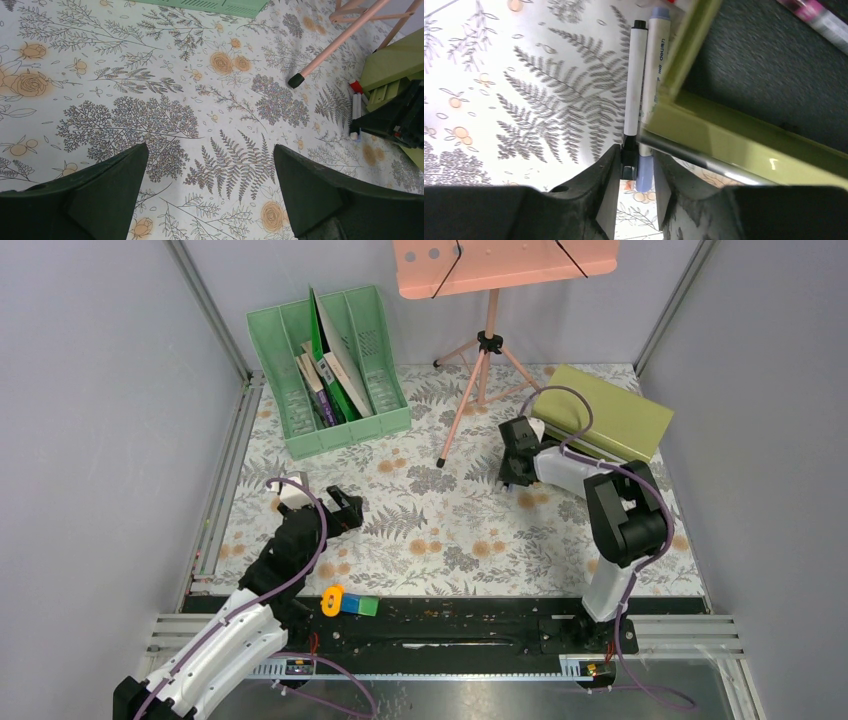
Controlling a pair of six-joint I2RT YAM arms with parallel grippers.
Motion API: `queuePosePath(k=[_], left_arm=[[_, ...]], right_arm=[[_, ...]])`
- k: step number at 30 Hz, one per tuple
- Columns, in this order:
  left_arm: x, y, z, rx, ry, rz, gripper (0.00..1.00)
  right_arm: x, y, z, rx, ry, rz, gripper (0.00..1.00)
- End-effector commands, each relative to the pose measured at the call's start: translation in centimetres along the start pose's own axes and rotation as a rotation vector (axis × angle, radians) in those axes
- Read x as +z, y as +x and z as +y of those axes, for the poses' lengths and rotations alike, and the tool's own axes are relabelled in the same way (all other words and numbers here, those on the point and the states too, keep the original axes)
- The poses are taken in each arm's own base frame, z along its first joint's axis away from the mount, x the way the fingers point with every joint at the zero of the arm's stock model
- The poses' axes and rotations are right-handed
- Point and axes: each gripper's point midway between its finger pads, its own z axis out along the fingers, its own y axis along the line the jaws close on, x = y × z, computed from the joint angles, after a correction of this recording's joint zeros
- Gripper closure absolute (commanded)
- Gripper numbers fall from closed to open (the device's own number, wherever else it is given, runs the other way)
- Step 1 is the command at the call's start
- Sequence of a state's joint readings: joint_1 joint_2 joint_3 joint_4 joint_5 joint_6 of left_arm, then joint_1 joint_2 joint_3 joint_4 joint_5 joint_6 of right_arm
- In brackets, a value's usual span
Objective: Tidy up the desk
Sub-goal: Pick up the stationery from the center of the board.
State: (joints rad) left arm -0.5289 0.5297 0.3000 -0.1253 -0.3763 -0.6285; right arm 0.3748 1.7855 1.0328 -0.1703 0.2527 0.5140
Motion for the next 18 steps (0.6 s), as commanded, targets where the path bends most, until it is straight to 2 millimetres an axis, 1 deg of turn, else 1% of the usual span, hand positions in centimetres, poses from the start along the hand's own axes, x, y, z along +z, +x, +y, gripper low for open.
queuePosePath(k=[1, 3, 6, 12, 18], left_arm=[[0.1, -0.9, -0.3, -0.02, 0.01, -0.042, 0.01], [0.1, -1.0, -0.3, -0.021, 0.012, -0.043, 0.01], [0.1, -0.9, -0.2, -0.02, 0.009, -0.041, 0.01], [0.2, -0.9, -0.3, -0.019, 0.009, -0.036, 0.01], [0.3, -0.9, -0.4, -0.017, 0.012, -0.032, 0.01]], right_arm=[[0.7, 2.0, -0.4, -0.104, 0.07, 0.12, 0.69], [0.9, 2.8, -0.1, -0.119, 0.055, 0.156, 0.73], [0.5, 3.3, 0.0, -0.136, 0.031, 0.174, 0.74], [-1.1, 4.7, 0.6, -0.179, -0.043, 0.211, 0.74], [-2.8, 7.1, 1.1, -0.247, -0.091, 0.265, 0.75]])
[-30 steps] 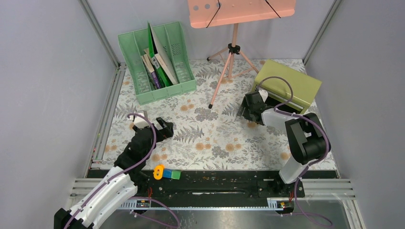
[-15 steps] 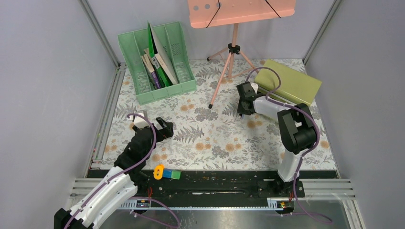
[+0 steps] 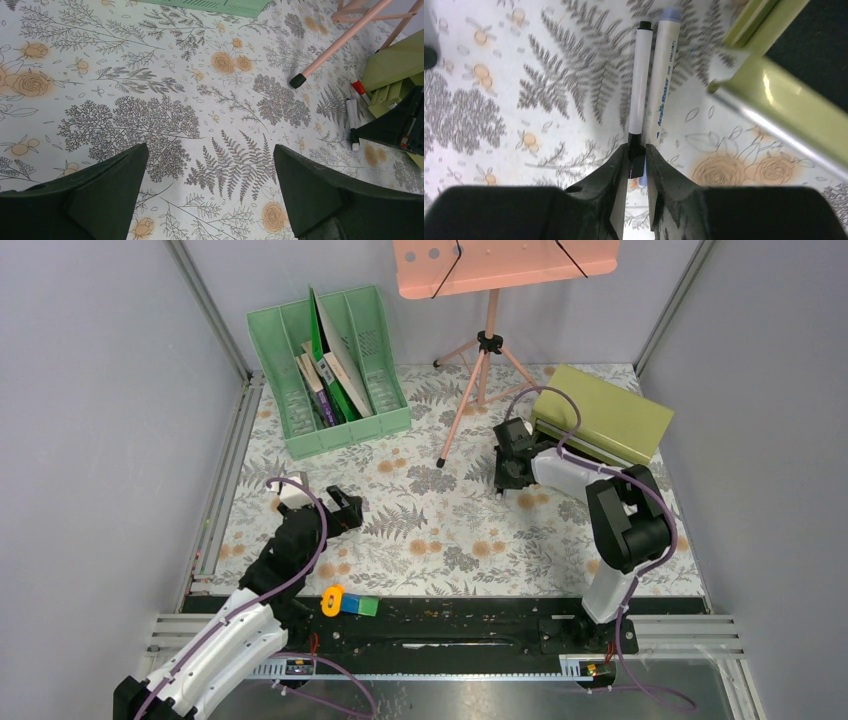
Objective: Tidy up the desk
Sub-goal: Pick up the stationery from the center of the board.
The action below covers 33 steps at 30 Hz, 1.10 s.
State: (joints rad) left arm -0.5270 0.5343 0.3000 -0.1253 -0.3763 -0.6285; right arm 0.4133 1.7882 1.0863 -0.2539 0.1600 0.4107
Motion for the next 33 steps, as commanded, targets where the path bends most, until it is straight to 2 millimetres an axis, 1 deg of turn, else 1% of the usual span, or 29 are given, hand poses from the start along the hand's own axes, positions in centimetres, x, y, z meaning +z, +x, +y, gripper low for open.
queuePosePath(k=[1, 3, 5, 7, 11, 14, 17, 22, 27, 31, 33], left_arm=[[0.3, -0.9, -0.5, -0.017, 0.014, -0.033, 0.01], [0.3, -0.9, -0.5, -0.017, 0.014, -0.034, 0.01], [0.3, -0.9, -0.5, -0.016, 0.015, -0.031, 0.01], [0.3, -0.9, -0.5, -0.016, 0.015, -0.03, 0.01], [0.4, -0.8, -0.5, -0.014, 0.013, -0.028, 0.01], [0.4, -0.8, -0.6, -0.015, 0.015, -0.027, 0.01], [0.4, -0.8, -0.5, -0.014, 0.014, -0.027, 0.01], [0.4, -0.8, -0.5, -0.014, 0.015, -0.026, 0.01], [0.3, -0.8, -0.5, -0.019, 0.016, -0.029, 0.01], [0.3, -0.8, -0.5, -0.018, 0.017, -0.03, 0.01], [0.3, -0.7, -0.5, -0.018, 0.017, -0.028, 0.01]], right_arm=[[-1.4, 6.2, -0.1, -0.113, -0.017, 0.192, 0.75], [-2.1, 6.3, 0.0, -0.131, -0.021, 0.185, 0.74], [-2.9, 5.8, 0.2, -0.125, -0.036, 0.165, 0.72], [-3.9, 5.1, 0.6, -0.117, -0.059, 0.133, 0.67], [-5.2, 3.7, 1.0, -0.117, -0.064, 0.072, 0.54], [-5.5, 3.3, 1.2, -0.133, -0.059, 0.064, 0.51], [-5.4, 3.5, 1.4, -0.15, -0.05, 0.074, 0.52], [-4.8, 4.3, 1.8, -0.167, -0.043, 0.097, 0.58], [-4.2, 4.6, 2.2, -0.182, -0.031, 0.117, 0.6], [-3.5, 4.5, 2.7, -0.19, -0.029, 0.131, 0.62], [-3.1, 4.3, 2.6, -0.205, -0.011, 0.132, 0.63]])
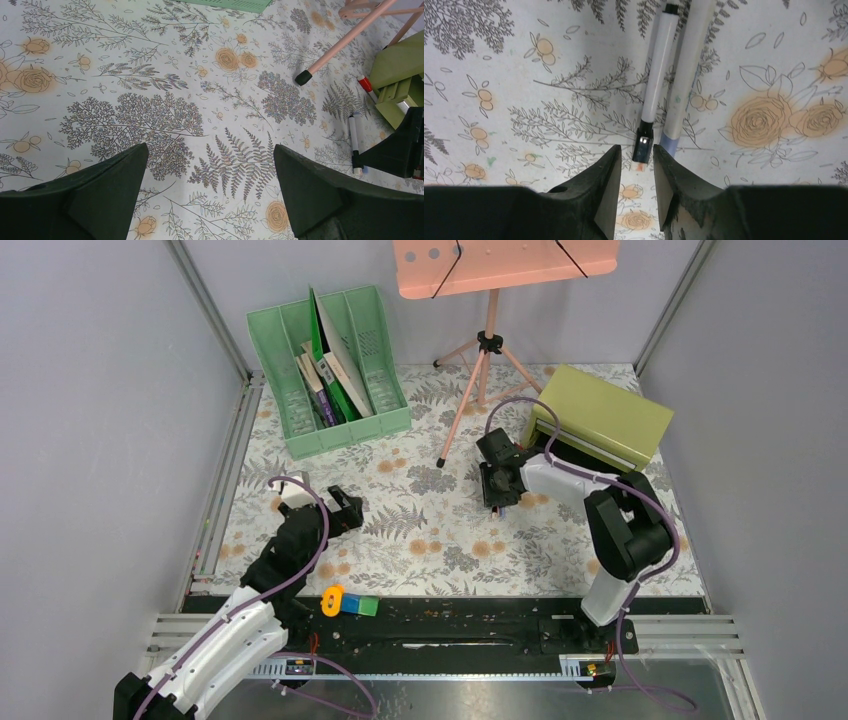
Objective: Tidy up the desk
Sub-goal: Pick up the stationery from the center of the board, then place the stationery in the drawer.
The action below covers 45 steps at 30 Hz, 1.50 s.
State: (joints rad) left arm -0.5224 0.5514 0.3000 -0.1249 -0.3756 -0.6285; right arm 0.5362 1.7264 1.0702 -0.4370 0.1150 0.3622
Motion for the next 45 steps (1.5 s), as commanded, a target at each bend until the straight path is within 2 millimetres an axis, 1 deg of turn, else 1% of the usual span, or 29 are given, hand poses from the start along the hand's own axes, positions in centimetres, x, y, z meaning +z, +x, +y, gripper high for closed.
queuePosePath(k=[1, 6, 10, 13, 15, 18, 21, 29, 32, 34, 37, 42, 45], left_arm=[[0.1, -1.0, -0.8, -0.022, 0.031, -0.039, 0.01], [0.1, -1.1, -0.8, -0.023, 0.031, -0.041, 0.01], [0.1, -1.1, -0.7, -0.022, 0.028, -0.04, 0.01], [0.1, -1.1, -0.7, -0.022, 0.027, -0.039, 0.01], [0.2, -1.1, -0.8, -0.022, 0.029, -0.039, 0.01], [0.2, -1.1, -0.7, -0.02, 0.026, -0.038, 0.01], [0.2, -1.1, -0.6, -0.019, 0.02, -0.039, 0.01], [0.4, -1.0, -0.6, -0.018, 0.018, -0.033, 0.01], [0.4, -1.0, -0.5, -0.017, 0.016, -0.031, 0.01], [0.3, -1.1, -0.5, -0.019, 0.014, -0.035, 0.01], [0.3, -1.1, -0.3, -0.024, 0.013, -0.04, 0.01], [0.3, -1.1, -0.3, -0.025, 0.012, -0.039, 0.01], [0.3, -1.1, -0.3, -0.025, 0.014, -0.038, 0.01]], right_arm=[[0.4, -1.2, -0.1, -0.035, 0.045, -0.009, 0.63], [1.6, -0.8, -0.4, -0.066, 0.079, 0.037, 0.66], [2.1, -0.3, -0.6, -0.074, 0.09, 0.054, 0.69], [2.1, -0.1, -0.2, -0.086, 0.076, 0.059, 0.82], [1.8, -0.3, 0.1, -0.091, 0.061, 0.054, 0.87], [0.9, -0.7, 0.8, -0.094, 0.03, 0.032, 0.91], [-0.3, -1.4, 1.3, -0.099, -0.004, 0.005, 0.93], [-4.6, -3.2, 1.2, -0.117, -0.036, -0.102, 0.96], [-6.2, -3.4, 1.0, -0.126, -0.041, -0.133, 0.96], [-7.1, -3.3, 0.6, -0.133, -0.038, -0.142, 0.96], [-8.1, -2.8, -0.5, -0.142, -0.01, -0.155, 1.0], [-9.6, -1.8, -2.3, -0.128, 0.018, -0.182, 1.0], [-10.3, -1.5, -3.8, -0.113, 0.052, -0.206, 1.0]])
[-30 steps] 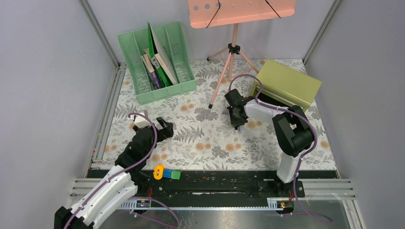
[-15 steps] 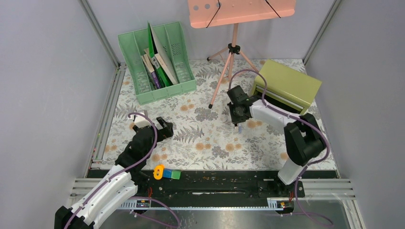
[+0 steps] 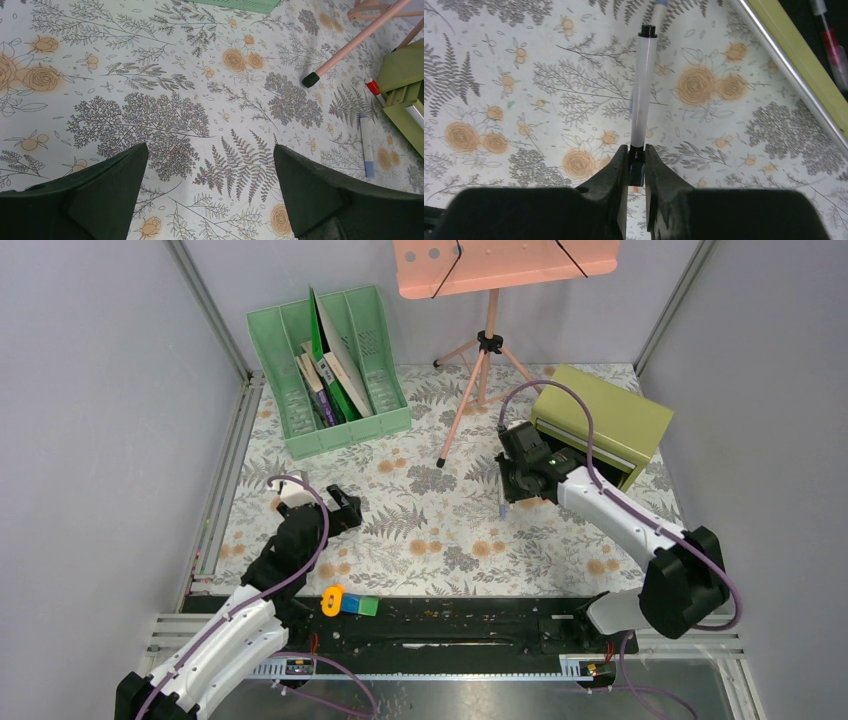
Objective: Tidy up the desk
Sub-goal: Place the stationery in the drawer.
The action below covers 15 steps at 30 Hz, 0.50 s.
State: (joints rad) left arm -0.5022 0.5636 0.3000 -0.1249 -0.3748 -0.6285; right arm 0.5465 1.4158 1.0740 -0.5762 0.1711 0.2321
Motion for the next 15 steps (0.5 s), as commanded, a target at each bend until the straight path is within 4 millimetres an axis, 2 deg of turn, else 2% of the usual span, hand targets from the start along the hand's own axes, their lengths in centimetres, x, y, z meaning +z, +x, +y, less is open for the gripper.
queuePosePath(k=[1, 6, 15], left_arm=[[0.0, -1.1, -0.9, -0.024, 0.038, -0.039, 0.01], [0.0, -1.1, -0.8, -0.028, 0.038, -0.042, 0.01], [0.0, -1.1, -0.7, -0.03, 0.038, -0.04, 0.01]], right_arm=[[-1.7, 0.7, -2.8, 0.0, 0.082, -0.029, 1.0], [-2.3, 0.0, -5.3, 0.037, 0.124, -0.091, 1.0], [-2.3, -2.1, -7.3, 0.041, 0.077, -0.107, 1.0]])
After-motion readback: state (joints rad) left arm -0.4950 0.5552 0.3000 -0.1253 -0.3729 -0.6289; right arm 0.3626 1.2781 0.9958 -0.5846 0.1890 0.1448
